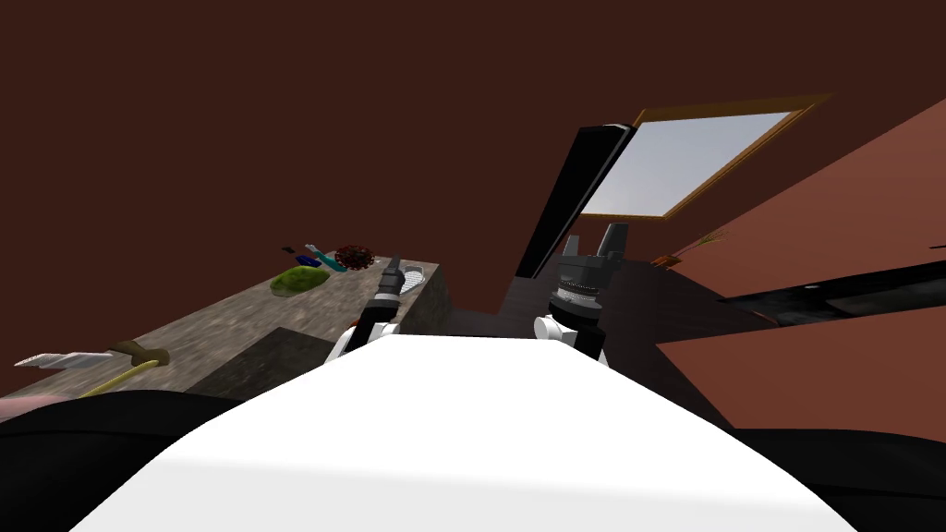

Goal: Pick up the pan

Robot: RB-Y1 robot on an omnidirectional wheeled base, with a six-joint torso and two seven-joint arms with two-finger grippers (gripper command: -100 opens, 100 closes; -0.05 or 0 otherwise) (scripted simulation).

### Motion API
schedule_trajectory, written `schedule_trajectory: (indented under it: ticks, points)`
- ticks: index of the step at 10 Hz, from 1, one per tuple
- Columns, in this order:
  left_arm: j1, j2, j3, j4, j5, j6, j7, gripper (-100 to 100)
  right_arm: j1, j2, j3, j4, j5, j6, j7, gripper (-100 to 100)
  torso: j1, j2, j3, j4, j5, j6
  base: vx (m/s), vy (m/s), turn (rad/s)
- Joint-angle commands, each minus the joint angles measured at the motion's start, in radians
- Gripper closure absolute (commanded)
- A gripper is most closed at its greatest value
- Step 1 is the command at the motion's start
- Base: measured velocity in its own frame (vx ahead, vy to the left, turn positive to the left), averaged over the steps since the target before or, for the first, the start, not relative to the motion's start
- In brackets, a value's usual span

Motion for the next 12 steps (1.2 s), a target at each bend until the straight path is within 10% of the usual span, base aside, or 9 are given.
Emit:
schedule_trajectory:
  ticks: [1,12]
  points:
    - [-0.003,0.012,0.009,0.005,0.006,0.038,0.005,-100,0.000,0.000,0.000,0.000,0.000,0.000,0.000,0,0.000,0.000,0.000,0.000,0.000,0.000,0.001,-0.026,-0.001]
    - [-0.020,0.087,0.091,0.008,0.071,0.337,0.046,-100,0.000,0.000,0.000,0.000,0.000,0.000,0.000,0,0.001,0.000,0.000,0.000,0.000,0.000,-0.004,-0.031,-0.003]
